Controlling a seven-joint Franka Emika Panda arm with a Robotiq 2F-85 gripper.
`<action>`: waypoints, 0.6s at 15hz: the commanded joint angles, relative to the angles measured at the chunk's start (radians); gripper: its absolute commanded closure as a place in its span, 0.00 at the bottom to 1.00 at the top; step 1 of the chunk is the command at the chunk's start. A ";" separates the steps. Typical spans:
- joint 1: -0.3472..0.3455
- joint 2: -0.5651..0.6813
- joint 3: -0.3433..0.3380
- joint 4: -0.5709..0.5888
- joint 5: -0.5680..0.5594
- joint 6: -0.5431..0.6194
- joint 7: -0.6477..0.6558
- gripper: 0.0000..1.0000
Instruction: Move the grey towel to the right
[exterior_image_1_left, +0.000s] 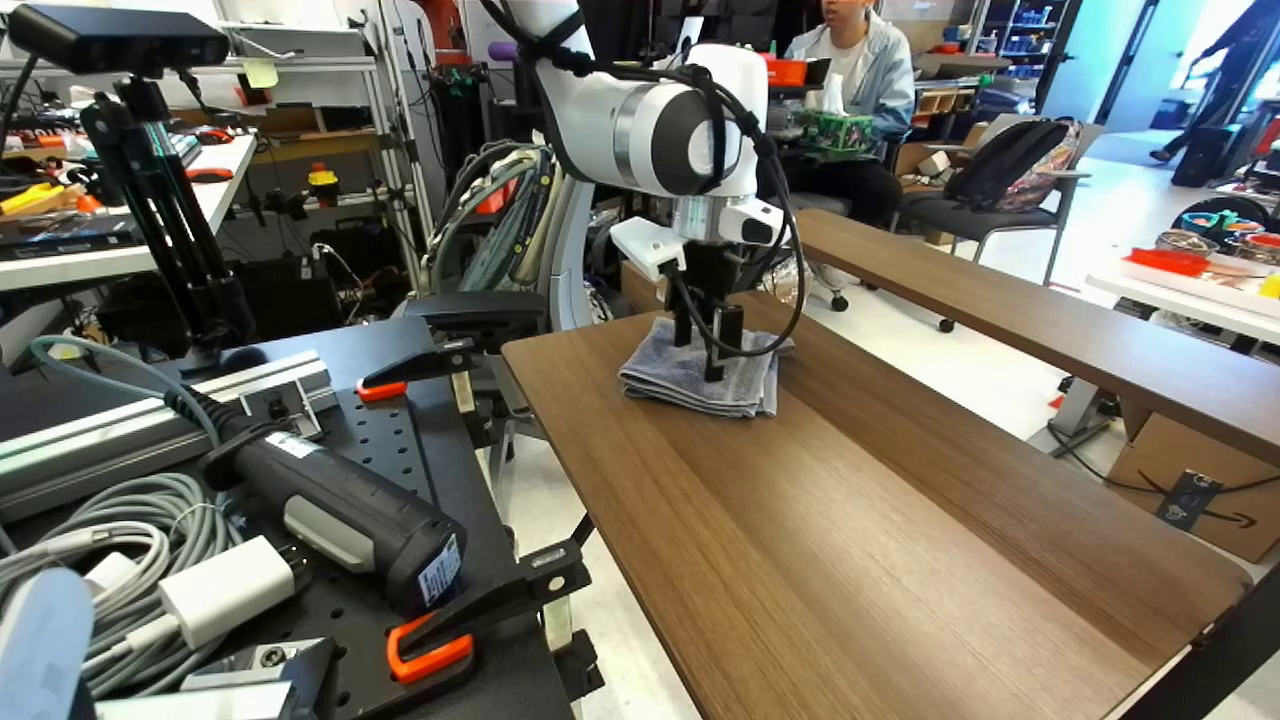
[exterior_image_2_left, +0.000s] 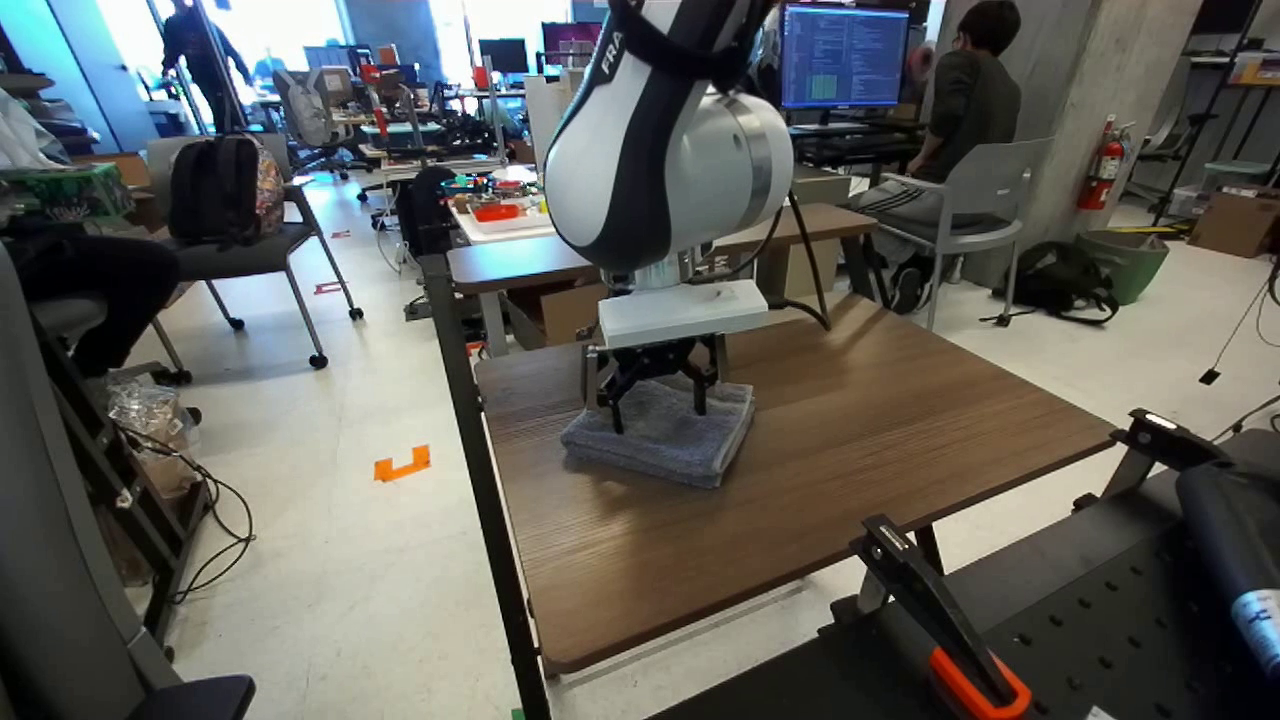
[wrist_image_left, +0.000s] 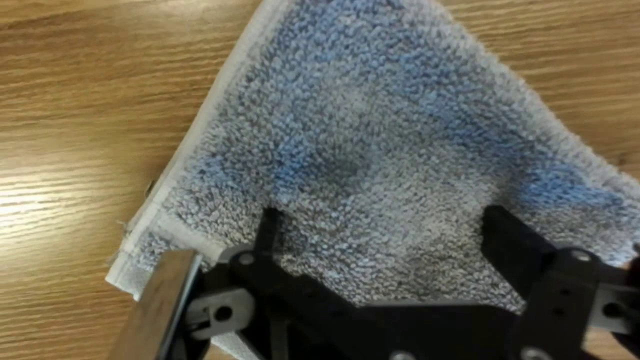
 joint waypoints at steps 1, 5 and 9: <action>-0.014 0.034 -0.034 0.041 0.042 -0.035 -0.034 0.00; -0.066 0.033 -0.067 0.028 0.066 -0.043 -0.038 0.00; -0.142 0.033 -0.092 0.016 0.097 -0.036 -0.046 0.00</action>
